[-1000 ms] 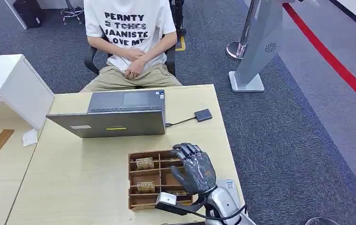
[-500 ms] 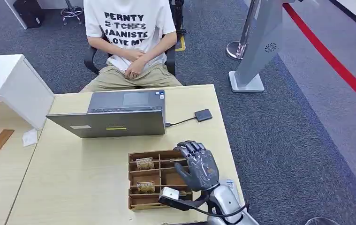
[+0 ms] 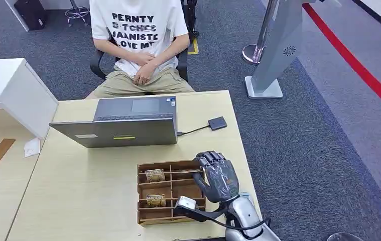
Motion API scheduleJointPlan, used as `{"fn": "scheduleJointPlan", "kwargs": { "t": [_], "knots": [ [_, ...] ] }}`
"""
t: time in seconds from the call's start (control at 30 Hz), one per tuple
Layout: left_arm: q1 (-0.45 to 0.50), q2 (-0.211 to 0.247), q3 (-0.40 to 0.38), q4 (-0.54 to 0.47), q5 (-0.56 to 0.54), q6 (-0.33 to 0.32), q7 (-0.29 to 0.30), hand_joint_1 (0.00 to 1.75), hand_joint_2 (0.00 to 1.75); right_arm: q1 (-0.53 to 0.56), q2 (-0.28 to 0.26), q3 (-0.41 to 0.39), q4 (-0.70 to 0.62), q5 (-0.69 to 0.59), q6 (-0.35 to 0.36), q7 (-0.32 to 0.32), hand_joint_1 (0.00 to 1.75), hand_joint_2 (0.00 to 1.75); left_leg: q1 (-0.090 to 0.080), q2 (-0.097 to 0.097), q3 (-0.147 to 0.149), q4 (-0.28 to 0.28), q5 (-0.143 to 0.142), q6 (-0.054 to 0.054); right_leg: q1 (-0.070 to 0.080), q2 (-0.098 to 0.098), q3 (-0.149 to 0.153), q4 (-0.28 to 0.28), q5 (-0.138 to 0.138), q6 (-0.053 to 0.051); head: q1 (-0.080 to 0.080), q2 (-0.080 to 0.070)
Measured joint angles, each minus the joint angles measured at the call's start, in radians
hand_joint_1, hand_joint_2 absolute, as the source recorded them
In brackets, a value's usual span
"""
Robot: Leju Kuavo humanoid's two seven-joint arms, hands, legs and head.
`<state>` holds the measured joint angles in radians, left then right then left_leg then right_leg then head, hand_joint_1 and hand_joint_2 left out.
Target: Pass the card to the sensor for recognition and then transmit it.
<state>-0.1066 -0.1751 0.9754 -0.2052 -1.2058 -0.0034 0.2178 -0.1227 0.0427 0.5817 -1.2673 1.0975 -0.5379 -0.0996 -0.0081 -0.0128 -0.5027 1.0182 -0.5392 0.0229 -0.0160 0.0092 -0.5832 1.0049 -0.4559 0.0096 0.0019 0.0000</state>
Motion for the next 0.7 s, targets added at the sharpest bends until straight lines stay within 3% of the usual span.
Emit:
{"fn": "scheduleJointPlan", "kwargs": {
  "t": [0.1, 0.2, 0.23, 0.37, 0.7],
  "knots": [
    [0.0, 0.0, 0.0, 0.0, 0.0, 0.0, 0.0, 0.0, 0.0, 0.002, 0.0, 0.0, 0.007, 0.002, 0.001, 0.0, 0.87, 1.75, 0.0, 0.0, 0.0, 0.0, 0.0, 0.0, 0.0, 0.0, 0.0, 0.0, 0.0, 0.0, 0.0, 0.0],
    [0.0, 0.0, 0.0, 0.0, 0.0, 0.0, 0.0, 0.0, 0.0, 0.003, 0.0, 0.0, 0.014, 0.003, 0.001, 0.0, 1.06, 1.75, 0.0, 0.0, 0.0, 0.0, 0.0, 0.0, 0.0, 0.0, 0.0, 0.0, 0.0, 0.0, 0.0, 0.0],
    [0.0, 0.0, 0.0, 0.0, 0.0, 0.0, 0.0, 0.0, 0.0, 0.003, 0.0, 0.0, 0.016, 0.003, 0.001, 0.0, 1.31, 1.75, 0.0, 0.0, 0.0, 0.0, 0.0, 0.0, 0.0, 0.0, 0.0, 0.0, 0.0, 0.0, 0.0, 0.0],
    [0.0, 0.0, 0.0, 0.0, 0.0, 0.0, 0.0, 0.0, 0.0, 0.003, 0.0, 0.0, 0.021, 0.003, -0.003, 0.0, 1.48, 1.75, 0.0, 0.0, 0.0, 0.0, 0.0, 0.0, 0.0, 0.0, 0.0, 0.0, 0.0, 0.0, 0.0, 0.0],
    [0.0, 0.0, 0.0, 0.0, 0.001, 0.0, 0.0, 0.0, 0.0, 0.006, 0.0, 0.0, 0.029, 0.003, -0.003, 0.0, 1.48, 1.75, 0.0, 0.0, 0.0, 0.0, 0.0, 0.0, 0.0, 0.0, 0.0, 0.0, 0.0, 0.0, 0.0, 0.0]
  ]
}}
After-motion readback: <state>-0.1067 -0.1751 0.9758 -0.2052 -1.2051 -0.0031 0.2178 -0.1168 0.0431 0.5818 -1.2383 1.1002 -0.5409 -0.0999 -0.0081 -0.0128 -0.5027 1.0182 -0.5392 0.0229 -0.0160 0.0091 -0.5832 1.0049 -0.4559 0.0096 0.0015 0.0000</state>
